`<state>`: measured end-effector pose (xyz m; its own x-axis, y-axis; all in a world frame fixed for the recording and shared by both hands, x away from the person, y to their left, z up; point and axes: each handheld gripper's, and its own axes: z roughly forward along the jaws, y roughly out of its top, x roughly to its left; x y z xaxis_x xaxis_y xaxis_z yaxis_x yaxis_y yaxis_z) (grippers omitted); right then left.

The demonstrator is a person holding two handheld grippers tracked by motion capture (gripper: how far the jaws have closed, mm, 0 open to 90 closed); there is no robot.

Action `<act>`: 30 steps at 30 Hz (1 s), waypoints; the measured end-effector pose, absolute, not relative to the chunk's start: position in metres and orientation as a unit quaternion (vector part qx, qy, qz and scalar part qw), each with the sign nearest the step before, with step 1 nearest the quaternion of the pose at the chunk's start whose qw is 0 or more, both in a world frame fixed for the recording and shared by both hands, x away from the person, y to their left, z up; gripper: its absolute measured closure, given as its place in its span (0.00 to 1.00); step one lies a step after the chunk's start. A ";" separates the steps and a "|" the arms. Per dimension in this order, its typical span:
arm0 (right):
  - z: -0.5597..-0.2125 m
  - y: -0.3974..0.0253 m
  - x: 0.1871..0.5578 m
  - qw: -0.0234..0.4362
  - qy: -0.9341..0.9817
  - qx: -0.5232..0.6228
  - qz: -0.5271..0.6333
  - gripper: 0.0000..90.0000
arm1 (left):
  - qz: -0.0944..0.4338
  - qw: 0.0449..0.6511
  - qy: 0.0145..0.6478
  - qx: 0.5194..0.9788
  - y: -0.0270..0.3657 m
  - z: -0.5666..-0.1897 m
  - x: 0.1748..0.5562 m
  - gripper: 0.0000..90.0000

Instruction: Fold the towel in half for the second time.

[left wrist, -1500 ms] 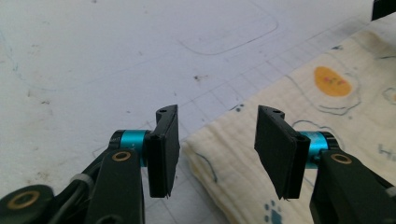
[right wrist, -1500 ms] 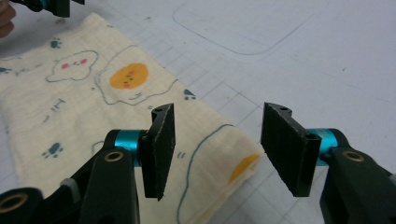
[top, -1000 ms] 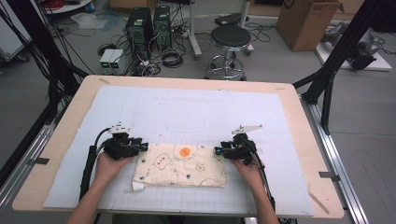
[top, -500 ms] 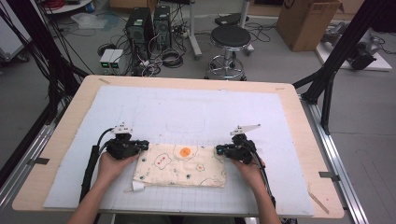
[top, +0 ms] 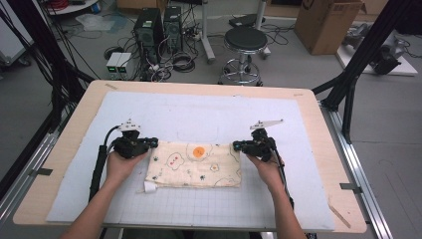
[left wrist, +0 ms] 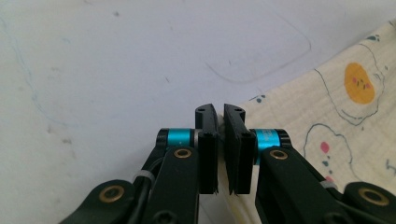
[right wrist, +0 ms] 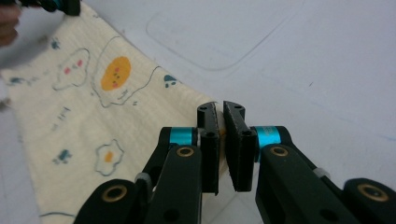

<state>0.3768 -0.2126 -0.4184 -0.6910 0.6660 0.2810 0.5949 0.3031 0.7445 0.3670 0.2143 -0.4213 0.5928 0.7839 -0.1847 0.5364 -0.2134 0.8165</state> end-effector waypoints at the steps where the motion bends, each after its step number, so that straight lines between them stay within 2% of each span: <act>1: -0.417 -0.214 0.380 0.041 0.804 0.393 0.445 0.95 | 0.135 0.459 0.432 0.765 0.214 -0.419 0.370 0.93; 6: -0.410 -0.216 0.398 0.038 0.794 0.410 0.446 0.95 | 0.142 0.466 0.448 0.750 0.212 -0.414 0.387 0.93; 9: -0.413 -0.215 0.407 0.033 0.791 0.422 0.442 0.95 | 0.129 0.476 0.465 0.735 0.216 -0.420 0.394 0.94; 15: -0.428 -0.213 0.416 0.023 0.789 0.436 0.433 0.95 | 0.131 0.455 0.464 0.749 0.214 -0.430 0.398 0.93; 21: -0.429 -0.216 0.416 0.010 0.774 0.443 0.453 0.95 | 0.133 0.456 0.464 0.747 0.217 -0.428 0.397 0.93; 30: -0.419 -0.215 0.404 0.024 0.786 0.413 0.459 0.95 | 0.139 0.462 0.446 0.753 0.217 -0.423 0.385 0.94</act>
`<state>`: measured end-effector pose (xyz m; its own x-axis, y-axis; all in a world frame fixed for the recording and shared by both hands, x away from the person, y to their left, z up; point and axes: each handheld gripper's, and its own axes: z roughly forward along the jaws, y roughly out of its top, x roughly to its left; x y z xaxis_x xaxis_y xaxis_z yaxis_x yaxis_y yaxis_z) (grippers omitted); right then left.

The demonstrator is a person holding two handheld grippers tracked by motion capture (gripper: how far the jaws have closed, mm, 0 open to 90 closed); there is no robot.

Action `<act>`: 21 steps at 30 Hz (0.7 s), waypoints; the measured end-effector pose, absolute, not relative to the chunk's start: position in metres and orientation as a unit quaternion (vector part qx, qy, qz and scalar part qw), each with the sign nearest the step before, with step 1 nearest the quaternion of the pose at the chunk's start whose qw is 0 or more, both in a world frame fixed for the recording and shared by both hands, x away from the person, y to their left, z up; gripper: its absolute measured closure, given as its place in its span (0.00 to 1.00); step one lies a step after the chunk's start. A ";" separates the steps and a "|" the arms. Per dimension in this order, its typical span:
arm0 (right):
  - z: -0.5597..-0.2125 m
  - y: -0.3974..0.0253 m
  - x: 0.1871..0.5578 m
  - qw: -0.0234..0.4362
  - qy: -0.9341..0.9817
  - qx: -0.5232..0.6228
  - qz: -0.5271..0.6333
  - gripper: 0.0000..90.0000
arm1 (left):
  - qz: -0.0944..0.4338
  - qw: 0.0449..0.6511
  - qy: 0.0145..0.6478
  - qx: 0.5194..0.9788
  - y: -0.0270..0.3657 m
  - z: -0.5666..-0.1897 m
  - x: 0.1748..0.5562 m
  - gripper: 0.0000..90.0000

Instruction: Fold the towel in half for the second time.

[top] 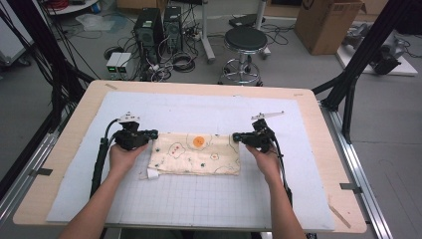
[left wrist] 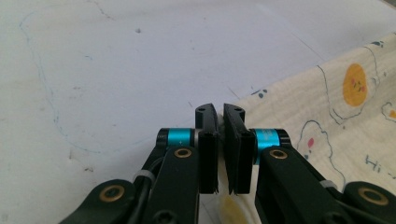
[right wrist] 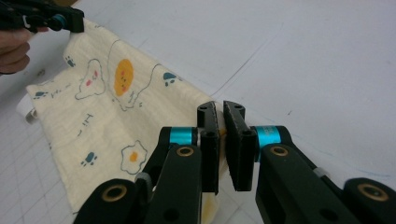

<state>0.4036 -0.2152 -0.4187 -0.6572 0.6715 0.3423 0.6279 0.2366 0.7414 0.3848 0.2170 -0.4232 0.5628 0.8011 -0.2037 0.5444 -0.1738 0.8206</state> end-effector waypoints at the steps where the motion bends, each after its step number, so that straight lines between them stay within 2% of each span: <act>1: -0.419 -0.216 0.402 0.024 0.786 0.413 0.459 0.95 | 0.139 0.466 0.445 0.752 0.217 -0.423 0.383 0.94; 21: -0.414 -0.220 0.370 0.025 0.784 0.374 0.495 0.94 | 0.153 0.477 0.398 0.769 0.222 -0.420 0.350 0.93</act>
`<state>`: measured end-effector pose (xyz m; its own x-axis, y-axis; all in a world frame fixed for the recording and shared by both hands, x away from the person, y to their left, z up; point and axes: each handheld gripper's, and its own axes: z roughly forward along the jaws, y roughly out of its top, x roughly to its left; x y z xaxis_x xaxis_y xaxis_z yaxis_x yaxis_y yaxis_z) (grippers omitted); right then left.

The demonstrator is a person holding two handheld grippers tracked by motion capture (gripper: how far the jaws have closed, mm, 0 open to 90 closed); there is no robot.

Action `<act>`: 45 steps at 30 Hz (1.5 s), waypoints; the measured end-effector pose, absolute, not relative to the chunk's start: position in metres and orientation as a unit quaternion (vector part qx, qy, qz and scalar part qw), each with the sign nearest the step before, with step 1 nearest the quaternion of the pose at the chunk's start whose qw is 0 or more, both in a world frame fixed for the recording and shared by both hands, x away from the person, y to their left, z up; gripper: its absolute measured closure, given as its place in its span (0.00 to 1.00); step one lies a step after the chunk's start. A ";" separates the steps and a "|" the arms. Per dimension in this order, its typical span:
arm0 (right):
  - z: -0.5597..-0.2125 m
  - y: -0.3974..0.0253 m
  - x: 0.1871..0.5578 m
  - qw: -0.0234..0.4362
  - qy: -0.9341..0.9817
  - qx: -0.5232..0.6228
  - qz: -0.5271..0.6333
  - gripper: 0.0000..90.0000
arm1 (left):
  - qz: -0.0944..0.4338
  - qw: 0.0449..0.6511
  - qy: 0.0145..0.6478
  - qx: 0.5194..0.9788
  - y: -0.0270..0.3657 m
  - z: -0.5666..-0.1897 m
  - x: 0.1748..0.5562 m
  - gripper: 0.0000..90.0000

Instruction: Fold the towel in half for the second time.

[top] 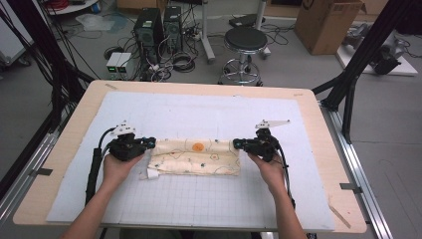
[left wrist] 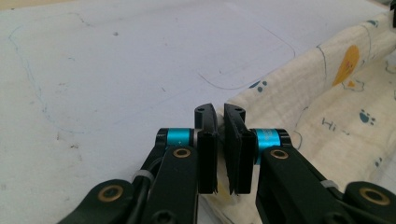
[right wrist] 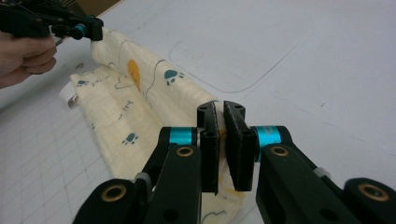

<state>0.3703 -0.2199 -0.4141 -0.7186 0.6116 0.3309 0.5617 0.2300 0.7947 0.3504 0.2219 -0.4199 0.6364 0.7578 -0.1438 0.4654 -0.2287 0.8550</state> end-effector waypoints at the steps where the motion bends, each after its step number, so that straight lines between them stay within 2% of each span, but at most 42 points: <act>1: -0.414 -0.220 0.368 0.025 0.785 0.374 0.494 0.94 | 0.158 0.472 0.391 0.774 0.221 -0.418 0.347 0.93; 11: -0.416 -0.219 0.348 0.026 0.796 0.355 0.489 0.93 | 0.155 0.475 0.376 0.780 0.226 -0.427 0.323 0.92; 23: -0.426 -0.215 0.328 0.035 0.819 0.336 0.463 0.91 | 0.148 0.440 0.355 0.812 0.224 -0.436 0.307 0.91; 27: -0.430 -0.215 0.322 0.028 0.826 0.335 0.453 0.87 | 0.141 0.435 0.349 0.818 0.225 -0.437 0.304 0.87; 29: -0.431 -0.216 0.320 0.022 0.827 0.337 0.449 0.83 | 0.121 0.438 0.344 0.822 0.226 -0.437 0.302 0.81; 32: -0.428 -0.219 0.317 0.025 0.820 0.340 0.459 0.76 | 0.119 0.437 0.332 0.827 0.226 -0.436 0.299 0.74; 36: -0.418 -0.223 0.315 0.031 0.803 0.349 0.482 0.66 | 0.131 0.471 0.330 0.808 0.233 -0.422 0.293 0.67; 39: -0.409 -0.220 0.316 0.040 0.801 0.341 0.490 0.66 | 0.131 0.486 0.322 0.802 0.230 -0.413 0.294 0.65; 42: -0.403 -0.211 0.319 0.040 0.805 0.336 0.487 0.71 | 0.133 0.485 0.311 0.807 0.219 -0.409 0.298 0.69; 43: -0.402 -0.207 0.320 0.040 0.807 0.336 0.485 0.73 | 0.132 0.482 0.308 0.809 0.214 -0.408 0.301 0.73; 45: -0.401 -0.198 0.323 0.037 0.810 0.330 0.484 0.80 | 0.124 0.477 0.306 0.815 0.205 -0.410 0.306 0.87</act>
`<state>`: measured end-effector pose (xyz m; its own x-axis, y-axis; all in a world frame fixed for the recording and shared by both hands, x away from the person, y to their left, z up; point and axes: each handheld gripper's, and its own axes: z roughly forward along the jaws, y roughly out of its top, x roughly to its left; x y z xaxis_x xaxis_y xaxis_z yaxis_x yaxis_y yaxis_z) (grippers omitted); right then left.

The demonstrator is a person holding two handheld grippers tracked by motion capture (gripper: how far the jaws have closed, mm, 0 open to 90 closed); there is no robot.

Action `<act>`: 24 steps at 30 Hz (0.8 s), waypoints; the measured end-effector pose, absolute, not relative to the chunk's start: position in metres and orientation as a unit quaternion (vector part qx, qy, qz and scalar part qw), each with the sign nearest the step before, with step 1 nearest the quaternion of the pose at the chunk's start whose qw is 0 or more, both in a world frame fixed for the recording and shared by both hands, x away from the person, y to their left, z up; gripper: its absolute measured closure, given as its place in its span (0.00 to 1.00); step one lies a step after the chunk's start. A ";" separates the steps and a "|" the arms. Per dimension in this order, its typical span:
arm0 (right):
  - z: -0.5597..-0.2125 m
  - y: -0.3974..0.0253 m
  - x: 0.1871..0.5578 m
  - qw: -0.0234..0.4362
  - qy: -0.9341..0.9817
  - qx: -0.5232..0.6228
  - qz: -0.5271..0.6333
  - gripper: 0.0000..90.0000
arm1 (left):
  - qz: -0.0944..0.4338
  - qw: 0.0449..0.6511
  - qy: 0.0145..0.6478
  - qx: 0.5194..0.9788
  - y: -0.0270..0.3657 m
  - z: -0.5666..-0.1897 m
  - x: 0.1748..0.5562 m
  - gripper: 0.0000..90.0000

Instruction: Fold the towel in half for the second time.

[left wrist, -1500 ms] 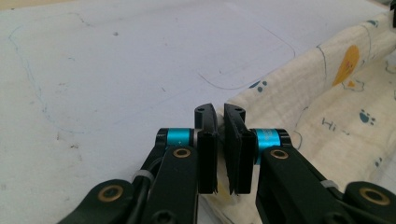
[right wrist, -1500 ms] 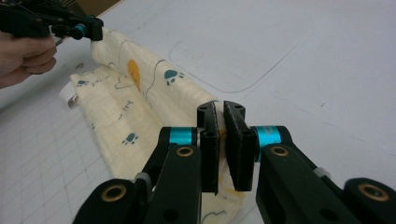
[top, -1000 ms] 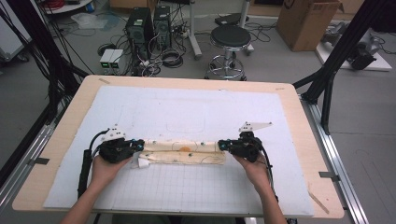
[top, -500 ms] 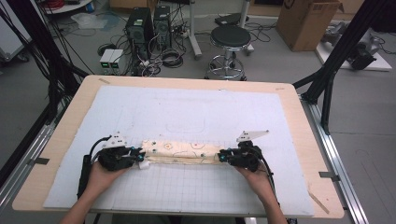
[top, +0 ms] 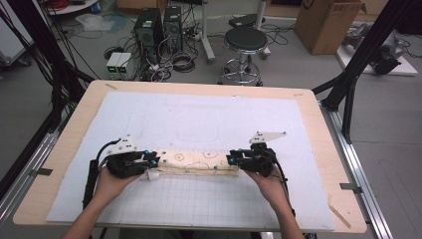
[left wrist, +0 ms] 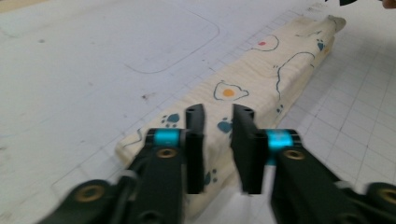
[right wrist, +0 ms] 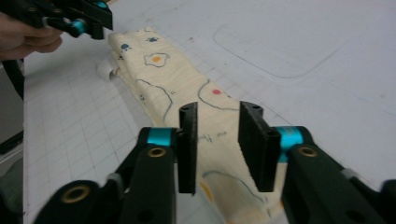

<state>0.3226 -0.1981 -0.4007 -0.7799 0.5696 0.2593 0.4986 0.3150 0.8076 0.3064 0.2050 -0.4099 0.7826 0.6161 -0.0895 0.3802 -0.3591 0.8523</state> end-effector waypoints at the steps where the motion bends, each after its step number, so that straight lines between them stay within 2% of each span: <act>1: -0.400 -0.194 0.324 0.037 0.811 0.327 0.483 0.82 | 0.120 0.473 0.305 0.818 0.201 -0.411 0.310 0.91; 4: -0.401 -0.182 0.328 0.032 0.815 0.318 0.483 0.88 | 0.112 0.477 0.303 0.817 0.188 -0.412 0.318 0.95; 9: -0.403 -0.163 0.336 0.016 0.824 0.307 0.475 0.92 | 0.098 0.476 0.304 0.820 0.173 -0.412 0.331 0.96; 19: -0.412 -0.123 0.345 -0.006 0.851 0.279 0.444 0.93 | 0.076 0.439 0.293 0.846 0.159 -0.424 0.332 0.97; 24: -0.420 -0.112 0.344 -0.014 0.864 0.274 0.423 0.93 | 0.076 0.403 0.279 0.868 0.155 -0.431 0.327 0.97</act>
<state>0.3438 -0.1122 -0.4196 -0.8495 0.4617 0.2552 0.4847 0.4919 0.7233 0.3272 0.1548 -0.4313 0.8329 0.5456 -0.0931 0.4233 -0.5195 0.7423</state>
